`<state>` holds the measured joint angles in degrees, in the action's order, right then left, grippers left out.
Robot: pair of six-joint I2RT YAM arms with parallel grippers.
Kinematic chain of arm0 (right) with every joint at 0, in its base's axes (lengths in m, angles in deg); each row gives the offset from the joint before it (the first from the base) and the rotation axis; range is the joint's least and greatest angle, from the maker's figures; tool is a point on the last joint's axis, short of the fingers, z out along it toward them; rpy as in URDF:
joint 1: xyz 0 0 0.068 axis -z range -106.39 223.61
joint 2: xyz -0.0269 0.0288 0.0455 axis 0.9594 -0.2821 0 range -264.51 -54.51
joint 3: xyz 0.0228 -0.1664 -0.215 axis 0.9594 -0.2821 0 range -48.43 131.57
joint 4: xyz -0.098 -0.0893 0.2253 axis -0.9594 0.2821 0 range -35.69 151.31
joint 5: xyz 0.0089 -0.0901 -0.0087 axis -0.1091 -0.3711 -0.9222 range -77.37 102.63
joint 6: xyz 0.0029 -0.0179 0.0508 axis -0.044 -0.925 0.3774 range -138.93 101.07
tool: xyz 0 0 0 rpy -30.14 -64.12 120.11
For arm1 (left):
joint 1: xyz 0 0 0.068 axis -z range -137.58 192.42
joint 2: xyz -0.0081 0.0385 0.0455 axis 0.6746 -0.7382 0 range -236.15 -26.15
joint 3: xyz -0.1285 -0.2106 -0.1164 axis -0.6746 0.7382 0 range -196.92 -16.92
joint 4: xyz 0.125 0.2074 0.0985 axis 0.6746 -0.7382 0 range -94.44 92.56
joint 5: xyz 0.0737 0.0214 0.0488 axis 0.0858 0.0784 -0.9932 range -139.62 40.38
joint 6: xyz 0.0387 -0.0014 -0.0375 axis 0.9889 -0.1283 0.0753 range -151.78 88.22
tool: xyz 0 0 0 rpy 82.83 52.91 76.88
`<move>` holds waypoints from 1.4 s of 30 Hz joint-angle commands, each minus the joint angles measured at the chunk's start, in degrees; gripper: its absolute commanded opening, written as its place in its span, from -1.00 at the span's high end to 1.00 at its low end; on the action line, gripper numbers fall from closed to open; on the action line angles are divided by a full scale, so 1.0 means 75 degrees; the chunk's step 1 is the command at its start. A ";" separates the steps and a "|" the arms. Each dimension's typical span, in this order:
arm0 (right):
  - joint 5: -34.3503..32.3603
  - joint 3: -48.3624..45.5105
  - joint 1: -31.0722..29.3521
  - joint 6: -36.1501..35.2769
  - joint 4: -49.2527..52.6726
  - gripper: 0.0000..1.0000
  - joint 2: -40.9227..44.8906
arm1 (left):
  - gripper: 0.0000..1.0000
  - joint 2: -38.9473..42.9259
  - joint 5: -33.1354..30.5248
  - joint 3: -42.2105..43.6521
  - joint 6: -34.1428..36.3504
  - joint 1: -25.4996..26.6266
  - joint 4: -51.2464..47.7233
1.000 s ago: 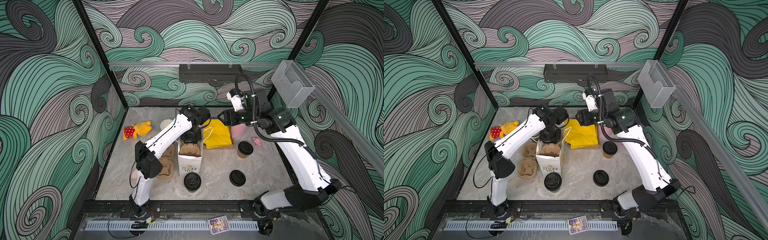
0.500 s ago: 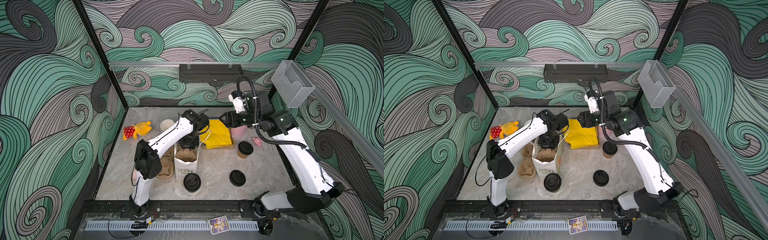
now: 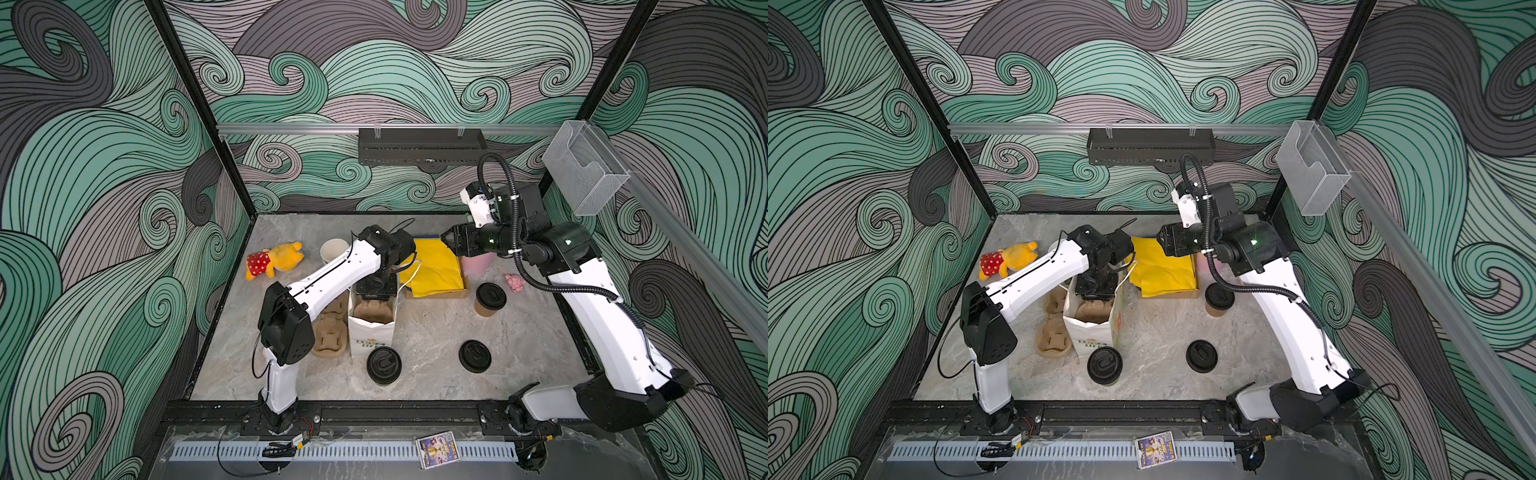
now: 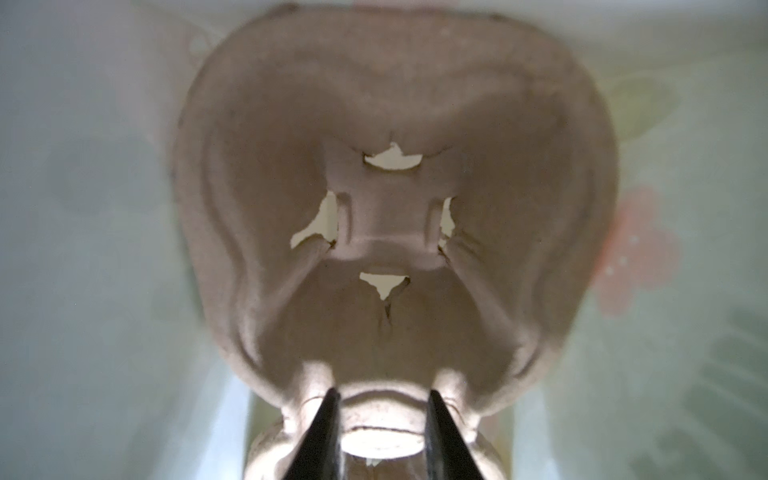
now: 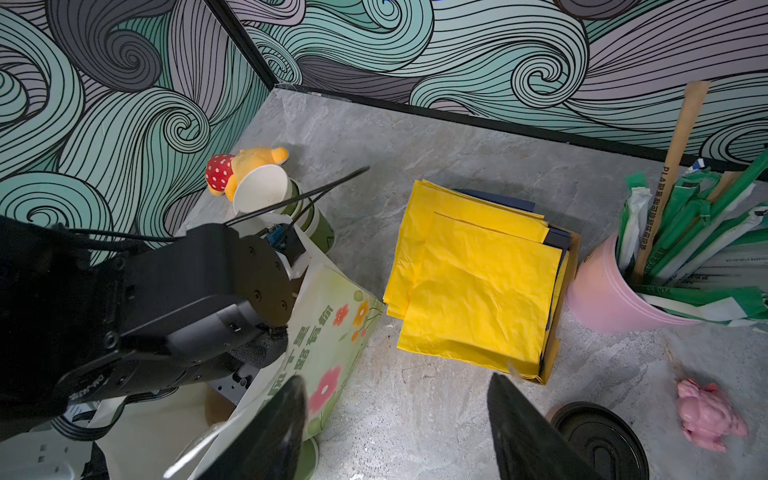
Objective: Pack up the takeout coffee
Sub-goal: 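Open the left gripper to drop the carrier to the bag bottom, then raise the left gripper out of the bag while right moves over the bag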
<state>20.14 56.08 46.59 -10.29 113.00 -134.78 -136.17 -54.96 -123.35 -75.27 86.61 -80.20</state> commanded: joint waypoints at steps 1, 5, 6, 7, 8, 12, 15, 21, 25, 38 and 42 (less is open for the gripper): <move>-0.0070 -0.0060 0.0038 0.0019 0.0084 -0.40 0.0127 | 1.00 0.0187 0.0015 0.0092 0.0009 0.0062 0.0203; -0.0087 -0.0077 0.0040 0.0031 0.0078 -0.40 0.0145 | 0.94 0.0182 -0.0023 0.0219 0.0044 0.0062 0.0295; -0.0087 -0.0083 0.0041 0.0048 0.0082 -0.40 0.0148 | 0.89 0.0175 -0.0035 0.0244 0.0045 0.0062 0.0292; -0.0087 -0.0083 0.0041 0.0043 0.0080 -0.40 0.0142 | 0.84 0.0151 -0.0067 0.0260 0.0041 0.0065 0.0279; -0.0080 -0.0074 0.0041 0.0043 0.0083 -0.40 0.0144 | 0.81 0.0155 -0.0084 0.0281 0.0043 0.0062 0.0283; -0.0069 -0.0060 0.0043 0.0056 0.0084 -0.40 0.0132 | 0.72 0.0236 -0.0177 0.0394 0.0008 0.0063 0.0335; -0.0054 -0.0036 0.0039 0.0061 0.0083 -0.40 0.0121 | 0.41 0.0339 -0.0256 0.0449 -0.0026 0.0063 0.0349; -0.0051 -0.0013 0.0041 0.0056 0.0084 -0.40 0.0121 | 0.04 0.0692 -0.0558 0.0457 -0.0003 0.0074 0.0353; -0.0020 -0.0024 0.0041 0.0066 0.0084 -0.40 0.0132 | -0.09 0.0838 -0.0555 0.0445 0.0009 0.0074 0.0394; 0.0395 -0.0001 0.0041 0.0286 0.0254 -0.45 0.0249 | -0.46 0.1947 -0.0318 0.0077 0.0392 0.0129 0.1410; 0.0699 0.0019 0.0041 0.0452 0.0466 -0.46 0.0318 | -0.65 0.2404 -0.0284 -0.0094 0.0517 0.0132 0.1804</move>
<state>22.94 55.89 46.63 -8.01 114.34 -133.56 -120.89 -57.52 -121.49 -73.01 87.24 -69.95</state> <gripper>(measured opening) 0.731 0.815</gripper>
